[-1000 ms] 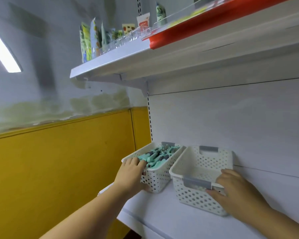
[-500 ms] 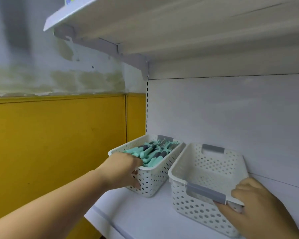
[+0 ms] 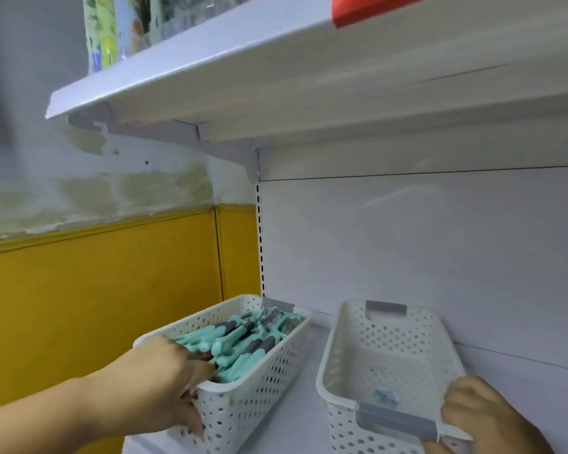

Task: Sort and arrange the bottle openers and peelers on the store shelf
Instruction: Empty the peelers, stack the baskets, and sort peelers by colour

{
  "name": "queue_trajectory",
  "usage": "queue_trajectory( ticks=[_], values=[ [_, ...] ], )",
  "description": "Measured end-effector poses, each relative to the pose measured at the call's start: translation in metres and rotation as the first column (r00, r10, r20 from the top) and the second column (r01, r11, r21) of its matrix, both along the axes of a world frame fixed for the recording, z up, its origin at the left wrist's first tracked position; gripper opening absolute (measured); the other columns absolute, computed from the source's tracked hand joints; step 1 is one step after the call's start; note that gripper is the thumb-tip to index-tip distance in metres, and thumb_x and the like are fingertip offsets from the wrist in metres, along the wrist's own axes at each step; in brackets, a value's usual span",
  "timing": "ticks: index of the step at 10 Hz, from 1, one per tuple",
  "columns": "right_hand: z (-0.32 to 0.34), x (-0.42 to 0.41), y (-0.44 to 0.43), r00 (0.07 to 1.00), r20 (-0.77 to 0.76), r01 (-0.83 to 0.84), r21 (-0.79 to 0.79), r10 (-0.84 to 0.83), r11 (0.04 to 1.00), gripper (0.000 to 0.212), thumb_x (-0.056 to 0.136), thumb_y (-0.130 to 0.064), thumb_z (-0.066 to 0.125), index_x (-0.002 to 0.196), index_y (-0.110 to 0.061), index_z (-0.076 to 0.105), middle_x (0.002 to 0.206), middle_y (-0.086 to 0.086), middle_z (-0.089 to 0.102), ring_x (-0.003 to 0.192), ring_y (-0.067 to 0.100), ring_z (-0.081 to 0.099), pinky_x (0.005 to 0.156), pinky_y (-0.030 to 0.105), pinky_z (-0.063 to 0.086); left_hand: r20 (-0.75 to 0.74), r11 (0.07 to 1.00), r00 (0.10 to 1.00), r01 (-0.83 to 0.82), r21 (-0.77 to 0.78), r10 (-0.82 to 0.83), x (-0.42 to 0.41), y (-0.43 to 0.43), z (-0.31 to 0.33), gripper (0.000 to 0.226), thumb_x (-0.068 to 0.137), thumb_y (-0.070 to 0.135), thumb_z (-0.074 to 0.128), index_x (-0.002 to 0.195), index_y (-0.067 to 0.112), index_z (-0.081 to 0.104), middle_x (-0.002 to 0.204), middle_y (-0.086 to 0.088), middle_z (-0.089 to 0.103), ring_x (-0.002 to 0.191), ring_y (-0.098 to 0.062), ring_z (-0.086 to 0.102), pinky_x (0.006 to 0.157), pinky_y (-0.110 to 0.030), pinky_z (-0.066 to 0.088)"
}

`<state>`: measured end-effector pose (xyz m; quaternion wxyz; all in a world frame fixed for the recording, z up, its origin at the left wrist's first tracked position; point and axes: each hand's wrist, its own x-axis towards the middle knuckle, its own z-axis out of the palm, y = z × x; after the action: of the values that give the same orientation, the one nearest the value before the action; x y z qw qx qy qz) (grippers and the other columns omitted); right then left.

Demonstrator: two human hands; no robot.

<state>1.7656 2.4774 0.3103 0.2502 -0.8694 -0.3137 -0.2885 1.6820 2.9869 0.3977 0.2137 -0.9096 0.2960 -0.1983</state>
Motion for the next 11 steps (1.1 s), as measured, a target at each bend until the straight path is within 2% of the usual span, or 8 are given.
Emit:
queue_trajectory(
  ticks=[1, 2, 4, 6, 8, 9, 10, 11],
  values=[
    [0.003, -0.045, 0.122, 0.946, 0.253, 0.201, 0.026, -0.201, 0.979, 0.029, 0.058, -0.044, 0.055, 0.044, -0.028, 0.035, 0.062, -0.025, 0.032, 0.072, -0.011, 0.038, 0.06, 0.012, 0.04, 0.0, 1.0, 1.0, 0.015, -0.018, -0.015, -0.019, 0.014, 0.036, 0.048, 0.064, 0.083, 0.054, 0.065, 0.035, 0.048, 0.05, 0.016, 0.049, 0.043, -0.002, 0.04, 0.038, -0.014, 0.027],
    [0.011, -0.073, 0.13, 0.992, 0.043, 0.115, 0.053, -0.118, 0.992, 0.026, 0.054, -0.032, 0.057, 0.039, -0.024, 0.037, 0.059, -0.026, 0.028, 0.069, -0.007, 0.037, 0.058, 0.011, 0.038, 0.05, 0.998, 0.998, -0.03, -0.061, 0.033, -0.033, 0.025, 0.064, 0.054, 0.069, 0.088, 0.033, 0.066, 0.039, 0.053, 0.051, 0.022, 0.051, 0.044, 0.001, 0.045, 0.04, -0.01, 0.024],
    [0.015, -0.062, 0.189, 0.998, 0.062, 0.015, 0.083, -0.021, 0.996, 0.037, 0.055, -0.039, 0.05, 0.046, -0.03, 0.016, 0.054, -0.024, 0.022, 0.069, -0.005, 0.038, 0.052, 0.007, 0.032, 0.115, 0.992, 0.993, -0.01, -0.129, 0.025, -0.062, 0.043, 0.103, 0.064, 0.07, 0.089, 0.03, 0.08, 0.037, 0.068, 0.06, 0.03, 0.059, 0.045, 0.01, 0.049, 0.044, -0.003, 0.04],
    [0.023, -0.03, 0.272, 0.994, -0.071, 0.086, -0.008, -0.086, 0.996, 0.036, 0.08, -0.038, 0.058, 0.056, -0.026, 0.035, 0.068, -0.014, 0.035, 0.093, 0.008, 0.044, 0.068, 0.019, 0.04, 0.181, 0.991, 0.983, 0.005, -0.132, 0.019, -0.094, 0.045, 0.123, 0.06, 0.068, 0.088, 0.032, 0.071, 0.037, 0.064, 0.052, 0.031, 0.035, 0.038, 0.004, 0.039, 0.036, -0.005, 0.034],
    [0.029, -0.012, 0.311, 0.985, -0.03, 0.169, -0.041, -0.17, 0.985, 0.035, 0.087, -0.046, 0.056, 0.099, -0.016, 0.069, 0.1, -0.001, 0.061, 0.105, 0.017, 0.05, 0.076, 0.022, 0.036, 0.144, 0.988, 0.99, 0.016, -0.151, 0.006, -0.113, 0.045, 0.135, 0.059, 0.065, 0.088, 0.042, 0.071, 0.033, 0.064, 0.055, 0.025, 0.057, 0.043, 0.004, 0.051, 0.037, -0.011, 0.042],
    [0.034, -0.01, 0.319, 0.982, 0.026, 0.19, -0.081, -0.188, 0.978, 0.043, 0.087, -0.055, 0.048, 0.108, -0.023, 0.067, 0.109, -0.005, 0.063, 0.111, 0.017, 0.048, 0.088, 0.029, 0.036, 0.176, 0.989, 0.984, 0.043, -0.138, -0.018, -0.116, 0.037, 0.146, 0.055, 0.063, 0.085, 0.045, 0.068, 0.033, 0.063, 0.052, 0.026, 0.048, 0.04, 0.003, 0.047, 0.037, -0.009, 0.04],
    [0.037, -0.021, 0.317, 0.985, -0.008, 0.17, -0.12, -0.172, 0.978, 0.041, 0.073, -0.064, 0.046, 0.086, -0.03, 0.064, 0.097, -0.01, 0.063, 0.1, 0.017, 0.053, 0.082, 0.032, 0.034, 0.186, 0.986, 0.982, 0.068, -0.15, -0.04, -0.116, 0.024, 0.157, 0.054, 0.063, 0.084, 0.045, 0.07, 0.033, 0.064, 0.054, 0.03, 0.043, 0.039, 0.005, 0.041, 0.038, -0.003, 0.036],
    [0.034, -0.035, 0.3, 0.989, -0.032, 0.146, 0.086, -0.143, 0.986, 0.044, 0.074, -0.067, 0.043, 0.096, -0.032, 0.057, 0.116, -0.006, 0.057, 0.112, 0.018, 0.044, 0.093, 0.035, 0.037, 0.168, 0.984, 0.985, 0.066, -0.168, -0.038, -0.116, 0.005, 0.161, 0.052, 0.064, 0.083, 0.046, 0.067, 0.033, 0.061, 0.052, 0.029, 0.046, 0.038, 0.004, 0.043, 0.037, -0.005, 0.037]
  ],
)
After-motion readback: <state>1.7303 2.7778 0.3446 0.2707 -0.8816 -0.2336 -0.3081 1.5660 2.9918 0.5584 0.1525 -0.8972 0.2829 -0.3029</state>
